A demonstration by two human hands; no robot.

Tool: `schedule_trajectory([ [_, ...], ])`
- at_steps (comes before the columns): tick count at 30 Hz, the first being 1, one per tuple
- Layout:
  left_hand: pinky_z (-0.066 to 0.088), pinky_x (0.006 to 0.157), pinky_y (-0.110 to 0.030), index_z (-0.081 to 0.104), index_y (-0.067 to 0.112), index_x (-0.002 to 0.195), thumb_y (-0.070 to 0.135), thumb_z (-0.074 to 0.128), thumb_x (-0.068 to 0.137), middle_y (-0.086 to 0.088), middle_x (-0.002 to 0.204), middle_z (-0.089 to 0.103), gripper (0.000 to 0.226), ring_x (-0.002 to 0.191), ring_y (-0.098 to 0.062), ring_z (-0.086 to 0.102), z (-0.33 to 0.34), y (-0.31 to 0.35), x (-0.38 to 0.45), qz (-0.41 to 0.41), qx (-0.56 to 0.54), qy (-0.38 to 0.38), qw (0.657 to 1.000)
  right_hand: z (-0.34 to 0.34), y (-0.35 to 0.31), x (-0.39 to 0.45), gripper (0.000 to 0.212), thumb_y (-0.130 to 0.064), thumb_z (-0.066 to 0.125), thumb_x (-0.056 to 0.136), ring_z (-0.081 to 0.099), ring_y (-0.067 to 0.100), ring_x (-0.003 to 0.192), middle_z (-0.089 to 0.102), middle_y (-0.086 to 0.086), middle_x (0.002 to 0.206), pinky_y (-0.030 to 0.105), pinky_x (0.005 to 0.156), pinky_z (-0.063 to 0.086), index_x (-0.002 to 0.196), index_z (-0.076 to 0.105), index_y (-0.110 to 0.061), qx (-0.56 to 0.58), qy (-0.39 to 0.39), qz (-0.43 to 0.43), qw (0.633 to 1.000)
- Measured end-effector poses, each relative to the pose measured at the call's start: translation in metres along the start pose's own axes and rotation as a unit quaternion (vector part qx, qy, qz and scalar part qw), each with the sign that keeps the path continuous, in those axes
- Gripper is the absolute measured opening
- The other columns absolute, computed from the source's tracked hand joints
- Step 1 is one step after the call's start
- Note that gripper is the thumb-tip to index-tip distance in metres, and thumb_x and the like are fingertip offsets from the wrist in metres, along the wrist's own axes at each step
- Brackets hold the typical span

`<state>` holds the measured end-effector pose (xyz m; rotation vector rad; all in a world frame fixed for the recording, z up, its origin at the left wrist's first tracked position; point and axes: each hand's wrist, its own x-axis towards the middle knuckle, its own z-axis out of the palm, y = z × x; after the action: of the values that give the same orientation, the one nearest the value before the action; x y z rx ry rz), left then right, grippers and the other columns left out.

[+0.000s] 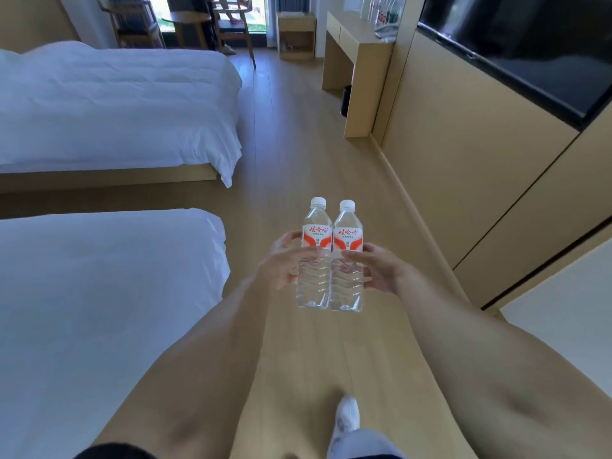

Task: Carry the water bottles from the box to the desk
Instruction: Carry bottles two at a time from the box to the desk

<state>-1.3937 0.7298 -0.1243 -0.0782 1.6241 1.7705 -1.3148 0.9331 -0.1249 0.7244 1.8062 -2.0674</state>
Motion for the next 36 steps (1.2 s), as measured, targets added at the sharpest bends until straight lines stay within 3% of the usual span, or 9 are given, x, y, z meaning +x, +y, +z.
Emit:
schedule_trajectory([
  [5, 0.055, 0.095, -0.054, 0.057, 0.023, 0.129, 0.007, 0.088, 0.072, -0.012, 0.111, 0.075, 0.067, 0.093, -0.029, 0.074, -0.006, 0.029, 0.071, -0.003, 0.003, 0.013, 1.0, -0.02, -0.031, 0.076, 0.048, -0.02, 0.079, 0.082, 0.071, 0.027, 0.096, 0.072, 0.009, 0.112, 0.047, 0.084, 0.057, 0.125, 0.059, -0.013, 0.003, -0.011, 0.016, 1.0],
  [10, 0.055, 0.096, -0.056, 0.058, 0.024, 0.129, 0.006, 0.087, 0.074, -0.013, 0.116, 0.073, 0.065, 0.104, -0.033, 0.072, -0.004, 0.071, 0.156, -0.006, 0.015, 0.04, 0.999, -0.048, -0.077, 0.165, 0.049, -0.019, 0.079, 0.083, 0.07, 0.027, 0.095, 0.071, 0.01, 0.113, 0.046, 0.082, 0.058, 0.127, 0.058, -0.011, 0.005, -0.024, 0.03, 0.999],
  [12, 0.061, 0.081, -0.048, 0.058, 0.025, 0.128, 0.006, 0.086, 0.076, -0.015, 0.117, 0.073, 0.063, 0.093, -0.03, 0.074, -0.003, 0.091, 0.191, -0.015, 0.012, 0.05, 0.999, -0.06, -0.101, 0.2, 0.048, -0.018, 0.079, 0.082, 0.071, 0.026, 0.091, 0.072, 0.009, 0.11, 0.045, 0.081, 0.058, 0.125, 0.058, -0.012, 0.004, -0.029, 0.042, 0.999],
  [14, 0.057, 0.062, -0.035, 0.058, 0.026, 0.129, 0.006, 0.085, 0.077, -0.015, 0.114, 0.074, 0.062, 0.078, -0.023, 0.072, -0.002, 0.114, 0.222, -0.02, 0.01, 0.057, 0.998, -0.07, -0.125, 0.231, 0.047, -0.017, 0.079, 0.083, 0.071, 0.025, 0.088, 0.072, 0.008, 0.105, 0.045, 0.081, 0.058, 0.125, 0.058, -0.012, 0.01, -0.038, 0.048, 0.998],
  [17, 0.053, 0.054, -0.027, 0.058, 0.028, 0.128, 0.007, 0.085, 0.076, -0.008, 0.099, 0.076, 0.061, 0.066, -0.016, 0.071, -0.002, 0.146, 0.265, -0.013, 0.006, 0.061, 0.998, -0.084, -0.162, 0.273, 0.05, -0.017, 0.08, 0.082, 0.07, 0.027, 0.093, 0.072, 0.01, 0.108, 0.051, 0.089, 0.057, 0.127, 0.057, -0.011, 0.013, -0.034, 0.042, 0.998],
  [21, 0.056, 0.068, -0.033, 0.057, 0.029, 0.129, 0.011, 0.084, 0.079, -0.006, 0.1, 0.077, 0.06, 0.079, -0.018, 0.073, -0.007, 0.18, 0.313, 0.002, 0.01, 0.052, 0.999, -0.094, -0.201, 0.321, 0.055, -0.017, 0.08, 0.082, 0.068, 0.034, 0.109, 0.069, 0.015, 0.121, 0.058, 0.097, 0.052, 0.13, 0.053, -0.009, 0.01, -0.037, 0.038, 0.999],
  [28, 0.058, 0.067, -0.033, 0.057, 0.026, 0.131, 0.008, 0.083, 0.079, -0.006, 0.101, 0.077, 0.061, 0.077, -0.018, 0.073, -0.028, 0.233, 0.412, 0.004, 0.0, 0.047, 0.999, -0.103, -0.264, 0.411, 0.053, -0.014, 0.079, 0.083, 0.067, 0.032, 0.113, 0.07, 0.012, 0.122, 0.057, 0.097, 0.052, 0.131, 0.055, -0.013, 0.006, -0.042, 0.03, 0.999],
  [34, 0.055, 0.087, -0.047, 0.056, 0.025, 0.133, 0.004, 0.083, 0.079, -0.014, 0.114, 0.075, 0.064, 0.106, -0.034, 0.072, -0.062, 0.286, 0.519, -0.003, 0.006, 0.028, 1.0, -0.099, -0.321, 0.51, 0.054, -0.012, 0.079, 0.083, 0.065, 0.035, 0.116, 0.069, 0.013, 0.124, 0.06, 0.1, 0.049, 0.132, 0.055, -0.014, -0.001, -0.015, 0.03, 0.999],
  [36, 0.058, 0.083, -0.046, 0.055, 0.024, 0.133, 0.004, 0.084, 0.078, -0.013, 0.114, 0.074, 0.065, 0.107, -0.033, 0.071, -0.077, 0.31, 0.556, -0.012, 0.011, 0.018, 1.0, -0.095, -0.345, 0.544, 0.054, -0.011, 0.078, 0.083, 0.065, 0.036, 0.116, 0.068, 0.013, 0.125, 0.061, 0.1, 0.049, 0.132, 0.054, -0.013, 0.002, 0.004, 0.032, 0.999],
])
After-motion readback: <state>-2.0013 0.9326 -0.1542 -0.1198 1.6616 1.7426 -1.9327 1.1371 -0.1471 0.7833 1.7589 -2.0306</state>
